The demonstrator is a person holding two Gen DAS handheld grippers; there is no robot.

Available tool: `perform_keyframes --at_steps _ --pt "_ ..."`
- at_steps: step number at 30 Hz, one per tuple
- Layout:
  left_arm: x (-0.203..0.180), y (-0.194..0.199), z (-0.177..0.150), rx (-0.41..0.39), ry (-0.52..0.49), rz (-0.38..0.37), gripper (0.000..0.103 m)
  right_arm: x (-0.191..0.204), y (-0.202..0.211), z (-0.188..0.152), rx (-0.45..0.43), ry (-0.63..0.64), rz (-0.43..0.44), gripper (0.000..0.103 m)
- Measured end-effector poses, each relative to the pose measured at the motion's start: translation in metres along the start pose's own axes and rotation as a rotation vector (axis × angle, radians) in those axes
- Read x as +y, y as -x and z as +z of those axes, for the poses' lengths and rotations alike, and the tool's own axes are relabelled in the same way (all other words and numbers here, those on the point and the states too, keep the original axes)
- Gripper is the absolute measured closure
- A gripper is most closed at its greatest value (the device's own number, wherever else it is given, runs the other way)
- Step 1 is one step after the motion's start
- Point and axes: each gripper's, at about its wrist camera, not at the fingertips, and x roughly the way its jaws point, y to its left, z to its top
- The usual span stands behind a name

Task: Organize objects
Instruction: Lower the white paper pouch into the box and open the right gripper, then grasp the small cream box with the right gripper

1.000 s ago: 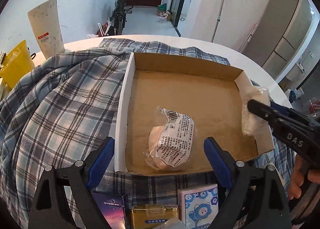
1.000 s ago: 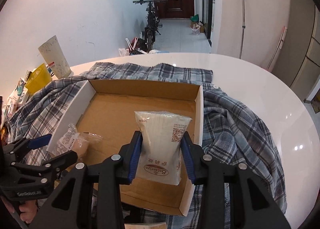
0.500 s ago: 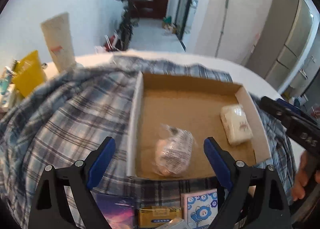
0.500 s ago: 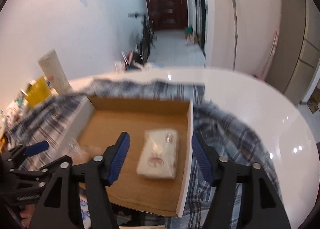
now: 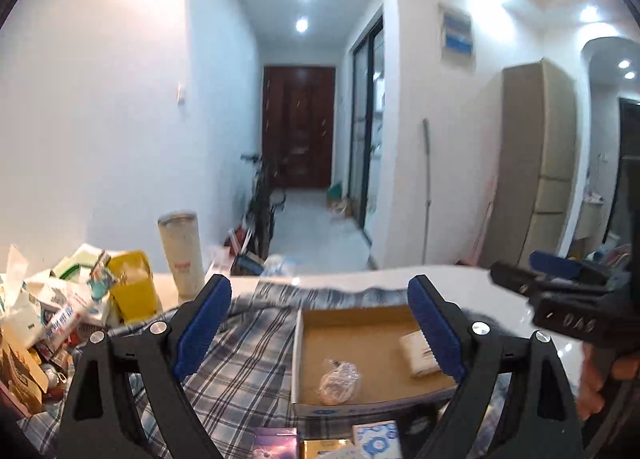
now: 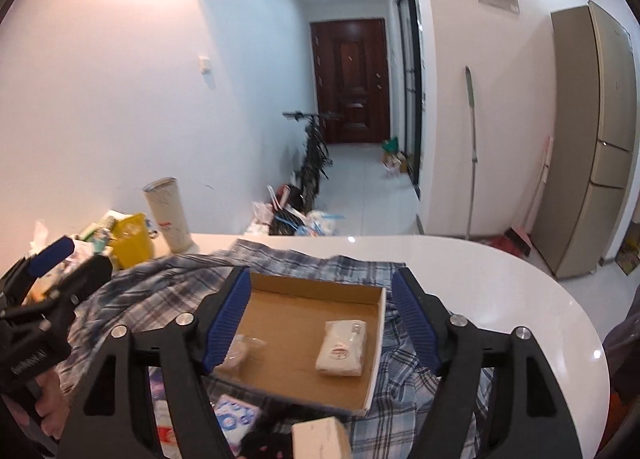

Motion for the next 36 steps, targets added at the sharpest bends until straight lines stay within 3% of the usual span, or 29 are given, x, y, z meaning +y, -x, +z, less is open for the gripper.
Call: perform_keyframes --at_steps 2,3,5,7,9,11,20,30,36 --pt "-0.003 0.017 -0.001 -0.037 -0.011 -0.001 0.011 0.004 0.017 -0.004 -0.037 0.003 0.004 0.015" --pt "-0.005 0.028 -0.002 -0.068 -0.020 0.000 0.011 0.007 0.024 -0.005 -0.052 0.007 0.005 0.014" --pt "-0.010 0.044 -0.008 -0.099 -0.041 -0.007 0.000 0.009 0.036 -0.009 -0.081 0.020 0.009 0.014" --pt "-0.013 0.055 -0.016 -0.134 -0.043 -0.012 0.000 0.009 0.048 -0.013 -0.117 0.014 0.012 0.010" --pt "-0.016 0.062 -0.024 -0.151 -0.048 -0.002 0.000 0.004 0.059 -0.020 -0.160 -0.014 0.015 0.000" --pt "-0.019 0.065 -0.031 -0.145 -0.047 0.008 0.000 -0.002 0.068 -0.027 -0.203 -0.052 0.020 0.000" --pt "-0.007 0.044 -0.071 -0.071 0.031 0.042 0.000 -0.027 0.060 -0.054 -0.200 -0.115 0.002 0.000" --pt "0.008 0.006 -0.099 0.072 0.109 0.037 0.000 -0.032 0.031 -0.070 -0.134 -0.070 -0.001 0.000" --pt "0.012 -0.008 -0.109 0.163 0.159 -0.009 0.000 -0.028 0.018 -0.077 -0.069 -0.018 0.005 0.000"
